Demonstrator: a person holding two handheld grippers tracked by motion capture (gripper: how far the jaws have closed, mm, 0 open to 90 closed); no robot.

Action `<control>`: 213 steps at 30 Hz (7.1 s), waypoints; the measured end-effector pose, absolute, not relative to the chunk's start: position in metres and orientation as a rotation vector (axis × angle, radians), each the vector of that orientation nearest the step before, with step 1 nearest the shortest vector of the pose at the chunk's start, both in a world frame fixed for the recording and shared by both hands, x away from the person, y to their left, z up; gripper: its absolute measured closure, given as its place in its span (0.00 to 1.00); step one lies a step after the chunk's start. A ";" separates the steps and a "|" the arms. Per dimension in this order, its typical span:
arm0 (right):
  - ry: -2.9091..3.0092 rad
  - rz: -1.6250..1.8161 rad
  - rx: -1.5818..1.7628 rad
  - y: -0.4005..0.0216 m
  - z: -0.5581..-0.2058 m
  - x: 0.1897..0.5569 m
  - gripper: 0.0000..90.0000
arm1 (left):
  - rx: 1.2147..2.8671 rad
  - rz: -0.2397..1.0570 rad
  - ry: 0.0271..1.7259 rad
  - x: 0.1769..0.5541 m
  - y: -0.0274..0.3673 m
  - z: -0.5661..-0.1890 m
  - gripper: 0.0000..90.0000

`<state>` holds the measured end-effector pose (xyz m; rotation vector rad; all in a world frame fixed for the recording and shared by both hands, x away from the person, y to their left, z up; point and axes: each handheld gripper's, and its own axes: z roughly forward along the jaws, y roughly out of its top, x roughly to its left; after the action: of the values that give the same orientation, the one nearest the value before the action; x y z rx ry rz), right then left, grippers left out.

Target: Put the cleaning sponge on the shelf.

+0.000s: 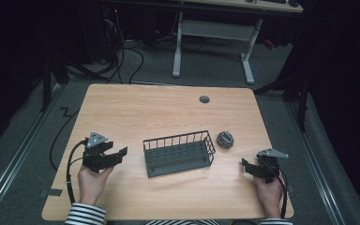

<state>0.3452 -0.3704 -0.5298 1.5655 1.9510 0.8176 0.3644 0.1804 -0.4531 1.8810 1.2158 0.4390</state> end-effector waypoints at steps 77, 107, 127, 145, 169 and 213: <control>1.987 0.808 1.563 -0.367 -0.529 0.346 0.29 | 1.914 0.617 1.442 0.381 0.201 -0.537 0.29; 2.095 0.899 1.474 -0.345 -0.471 0.379 0.32 | 1.922 0.614 1.428 0.381 0.200 -0.537 0.28; 2.262 0.765 1.492 -0.306 -0.469 0.442 0.28 | 1.933 0.609 1.417 0.381 0.200 -0.537 0.27; 2.286 0.699 1.541 -0.300 -0.494 0.453 0.40 | 1.928 0.612 1.421 0.381 0.200 -0.537 0.28; 2.251 0.855 1.311 -0.302 -0.438 0.410 0.43 | 1.927 0.610 1.421 0.381 0.200 -0.537 0.28; 2.590 0.927 1.099 -0.191 -0.427 0.410 0.42 | 1.925 0.608 1.421 0.381 0.200 -0.537 0.28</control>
<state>0.4103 -0.1914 -0.4272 1.0995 2.5904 0.9268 0.3808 0.2001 -0.5369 1.9245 1.4215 0.6079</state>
